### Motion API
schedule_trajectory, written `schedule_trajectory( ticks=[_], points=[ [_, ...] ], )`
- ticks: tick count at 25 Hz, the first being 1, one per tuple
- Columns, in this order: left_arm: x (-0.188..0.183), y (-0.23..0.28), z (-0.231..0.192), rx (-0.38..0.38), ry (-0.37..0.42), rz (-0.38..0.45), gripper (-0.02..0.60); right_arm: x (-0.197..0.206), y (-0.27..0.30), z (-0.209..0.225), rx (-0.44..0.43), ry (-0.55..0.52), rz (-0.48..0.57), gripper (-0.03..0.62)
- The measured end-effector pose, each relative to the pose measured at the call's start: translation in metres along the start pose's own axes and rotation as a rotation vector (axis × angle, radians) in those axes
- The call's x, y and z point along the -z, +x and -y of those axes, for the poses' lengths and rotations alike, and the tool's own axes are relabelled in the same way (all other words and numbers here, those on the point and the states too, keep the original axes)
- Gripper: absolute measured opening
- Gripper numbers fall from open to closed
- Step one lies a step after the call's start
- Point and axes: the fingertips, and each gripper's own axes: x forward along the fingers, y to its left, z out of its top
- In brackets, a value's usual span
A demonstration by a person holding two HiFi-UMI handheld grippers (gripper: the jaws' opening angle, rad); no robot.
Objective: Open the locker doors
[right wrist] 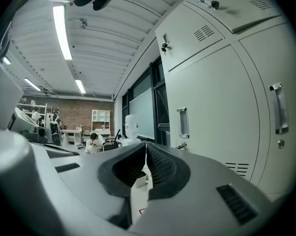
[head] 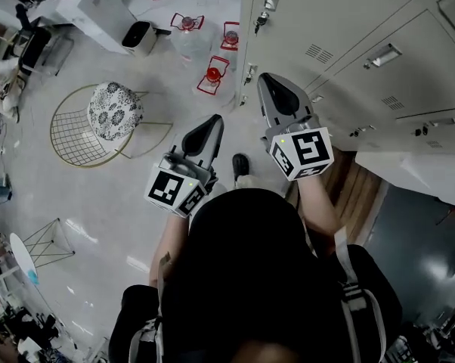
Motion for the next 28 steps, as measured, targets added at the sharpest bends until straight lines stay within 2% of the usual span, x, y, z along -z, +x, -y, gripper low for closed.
schedule_trajectory(
  ticks=[7,14,21,28],
  points=[
    [-0.003,0.023,-0.006,-0.037,0.018,0.006,0.018,-0.013,0.034,0.033,0.001,0.002,0.027,0.010],
    [-0.005,0.032,-0.014,-0.053,0.018,-0.006,0.018,-0.025,0.061,0.048,0.013,-0.001,0.042,0.080],
    [-0.011,0.042,-0.033,-0.026,0.022,-0.017,0.018,-0.031,0.091,0.059,0.059,-0.016,0.040,0.134],
    [-0.018,0.051,-0.056,0.028,0.020,-0.033,0.018,-0.032,0.119,0.077,0.155,-0.030,0.018,0.153]
  ],
)
